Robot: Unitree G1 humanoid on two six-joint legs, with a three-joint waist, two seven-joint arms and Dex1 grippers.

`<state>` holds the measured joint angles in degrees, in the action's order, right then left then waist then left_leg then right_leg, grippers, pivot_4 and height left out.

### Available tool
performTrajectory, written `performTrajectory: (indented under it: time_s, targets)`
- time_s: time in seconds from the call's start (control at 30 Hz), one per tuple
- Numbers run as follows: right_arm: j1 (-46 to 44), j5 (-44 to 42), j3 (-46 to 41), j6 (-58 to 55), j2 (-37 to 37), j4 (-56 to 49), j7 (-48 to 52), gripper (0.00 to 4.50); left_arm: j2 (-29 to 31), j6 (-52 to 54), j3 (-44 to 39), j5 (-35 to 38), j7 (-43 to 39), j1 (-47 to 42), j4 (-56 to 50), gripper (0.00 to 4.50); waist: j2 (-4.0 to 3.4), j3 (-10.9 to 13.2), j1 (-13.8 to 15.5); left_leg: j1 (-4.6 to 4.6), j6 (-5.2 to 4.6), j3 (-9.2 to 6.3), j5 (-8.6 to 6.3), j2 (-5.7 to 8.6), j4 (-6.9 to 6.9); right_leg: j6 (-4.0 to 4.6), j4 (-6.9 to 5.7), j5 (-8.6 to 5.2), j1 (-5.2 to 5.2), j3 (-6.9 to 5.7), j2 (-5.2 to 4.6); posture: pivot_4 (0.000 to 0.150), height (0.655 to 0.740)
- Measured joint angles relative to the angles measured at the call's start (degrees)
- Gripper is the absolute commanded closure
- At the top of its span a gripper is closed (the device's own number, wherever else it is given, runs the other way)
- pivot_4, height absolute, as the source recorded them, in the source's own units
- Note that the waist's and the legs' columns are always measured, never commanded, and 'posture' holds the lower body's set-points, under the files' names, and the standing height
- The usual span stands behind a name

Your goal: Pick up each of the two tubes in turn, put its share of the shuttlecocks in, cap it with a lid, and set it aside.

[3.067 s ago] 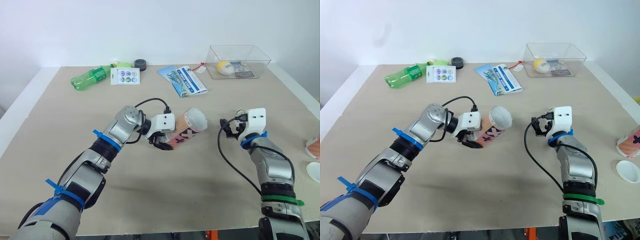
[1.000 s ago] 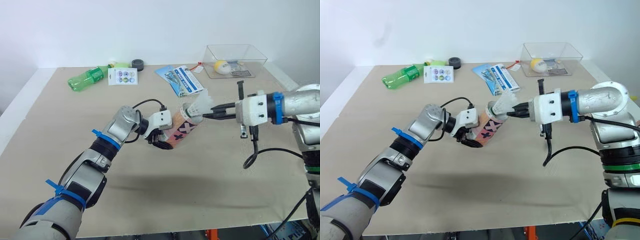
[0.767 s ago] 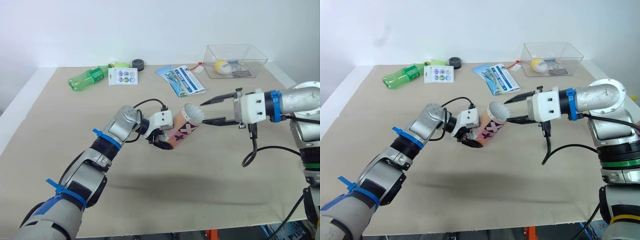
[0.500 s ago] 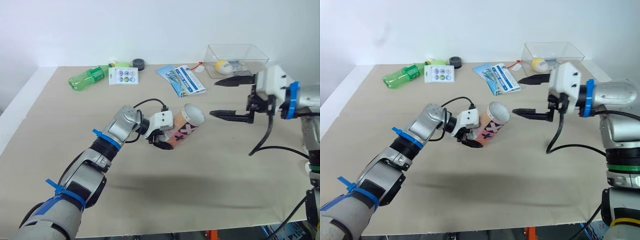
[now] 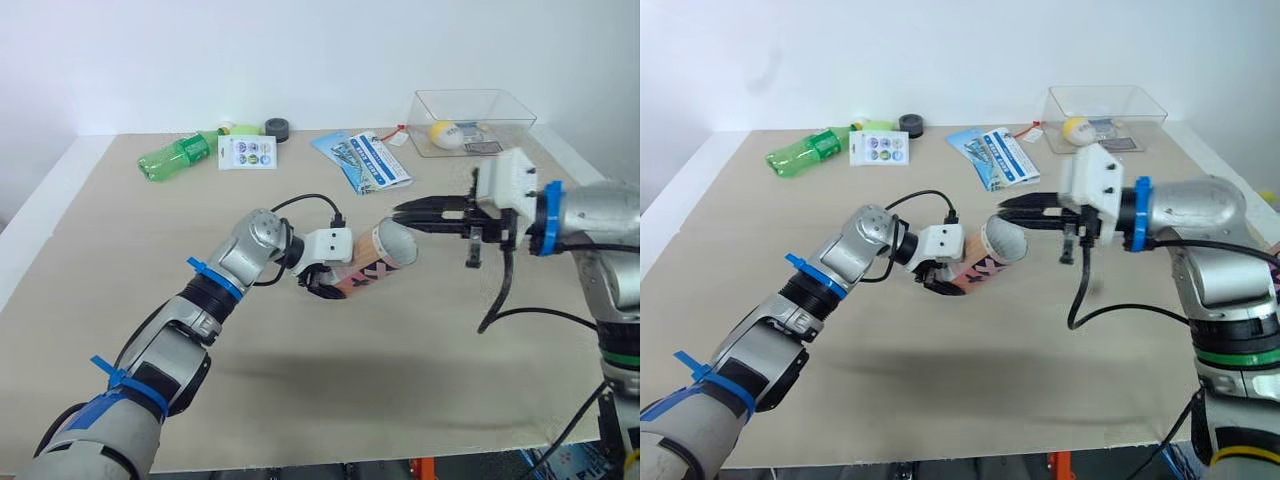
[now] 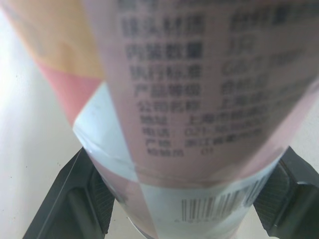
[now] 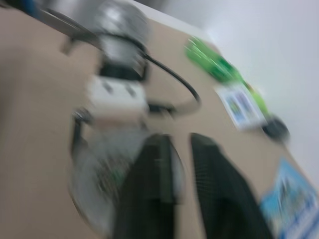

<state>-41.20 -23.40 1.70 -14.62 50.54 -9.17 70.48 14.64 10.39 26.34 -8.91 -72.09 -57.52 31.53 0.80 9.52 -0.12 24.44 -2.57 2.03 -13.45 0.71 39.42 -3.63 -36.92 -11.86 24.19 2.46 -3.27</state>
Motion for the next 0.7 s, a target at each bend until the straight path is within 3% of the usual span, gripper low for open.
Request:
performTrajectory:
  time_s: [0.23,0.7]
  targets:
    - [-5.07,5.03,6.76,2.84,0.06,3.03,6.33,4.46,-0.68,1.83,0.01,0.15,-0.8,-0.59,0.01,1.45,0.01,0.0,0.25,0.11,0.0,-0.02,-0.02,0.03,-0.02,-0.02,0.0,-0.06,0.08,0.02,-0.01,0.15,0.74]
    - [-12.83,10.77,8.74,4.47,4.27,12.01,15.56,4.46,-0.35,3.31,-0.33,0.51,-0.52,0.09,-1.2,1.45,0.02,0.0,0.36,0.1,0.02,0.0,-0.03,-0.03,-0.06,0.1,-0.02,-0.08,0.16,-0.03,-0.02,0.15,0.74]
